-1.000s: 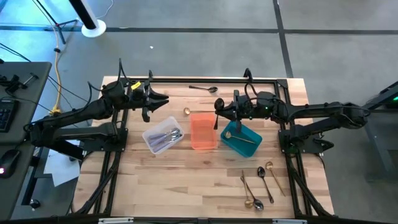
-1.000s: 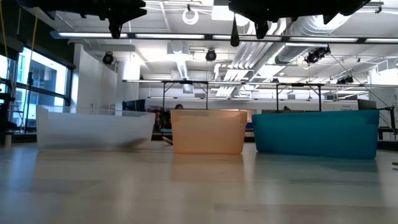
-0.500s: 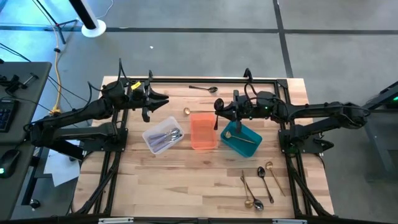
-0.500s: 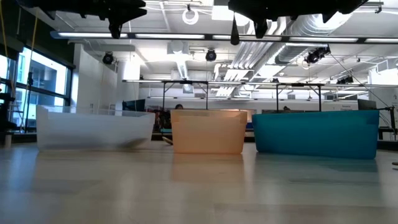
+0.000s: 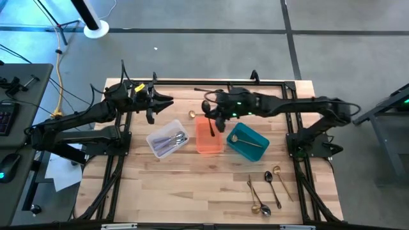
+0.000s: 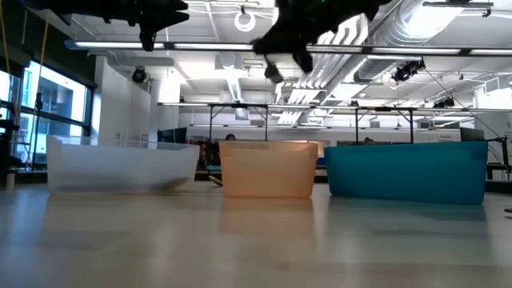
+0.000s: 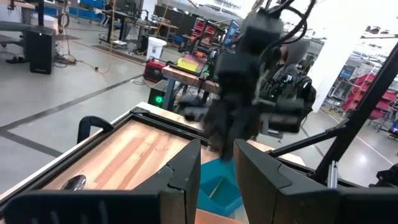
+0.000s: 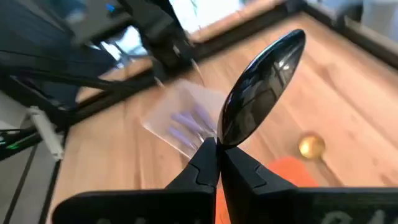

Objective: Sort silverware by color (type)
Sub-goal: Put the black spoon into the orange bin

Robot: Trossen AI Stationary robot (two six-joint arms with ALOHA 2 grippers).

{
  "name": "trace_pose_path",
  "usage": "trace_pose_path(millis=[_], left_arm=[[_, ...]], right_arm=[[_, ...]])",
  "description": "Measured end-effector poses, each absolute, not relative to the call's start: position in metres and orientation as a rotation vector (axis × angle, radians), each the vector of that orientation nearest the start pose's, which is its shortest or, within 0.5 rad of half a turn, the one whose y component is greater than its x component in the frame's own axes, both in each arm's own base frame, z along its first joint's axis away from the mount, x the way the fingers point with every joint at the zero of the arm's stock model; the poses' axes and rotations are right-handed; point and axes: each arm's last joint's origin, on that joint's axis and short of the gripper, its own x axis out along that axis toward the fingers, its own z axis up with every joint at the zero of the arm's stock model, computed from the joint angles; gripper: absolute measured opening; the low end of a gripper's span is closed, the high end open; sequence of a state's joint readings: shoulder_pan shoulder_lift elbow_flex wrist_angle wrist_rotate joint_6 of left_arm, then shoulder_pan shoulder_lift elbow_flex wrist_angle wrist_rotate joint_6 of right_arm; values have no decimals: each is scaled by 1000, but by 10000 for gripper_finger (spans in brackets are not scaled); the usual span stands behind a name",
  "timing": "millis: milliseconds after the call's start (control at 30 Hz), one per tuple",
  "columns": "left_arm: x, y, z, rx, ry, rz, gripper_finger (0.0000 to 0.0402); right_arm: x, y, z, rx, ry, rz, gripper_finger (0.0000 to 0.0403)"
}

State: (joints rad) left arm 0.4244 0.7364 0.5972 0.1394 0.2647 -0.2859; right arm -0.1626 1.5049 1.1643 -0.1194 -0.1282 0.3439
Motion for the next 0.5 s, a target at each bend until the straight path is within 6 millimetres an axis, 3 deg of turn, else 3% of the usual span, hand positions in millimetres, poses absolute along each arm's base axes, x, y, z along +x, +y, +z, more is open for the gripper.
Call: trace_pose_path(millis=[233,500], left_arm=[[159,64,306,-286,-24,158,85],[159,64,306,-286,-24,159,86]], right_arm=[[367,-56,247,531,631,-174,0],[382,-59,200,587,763,-230,0]])
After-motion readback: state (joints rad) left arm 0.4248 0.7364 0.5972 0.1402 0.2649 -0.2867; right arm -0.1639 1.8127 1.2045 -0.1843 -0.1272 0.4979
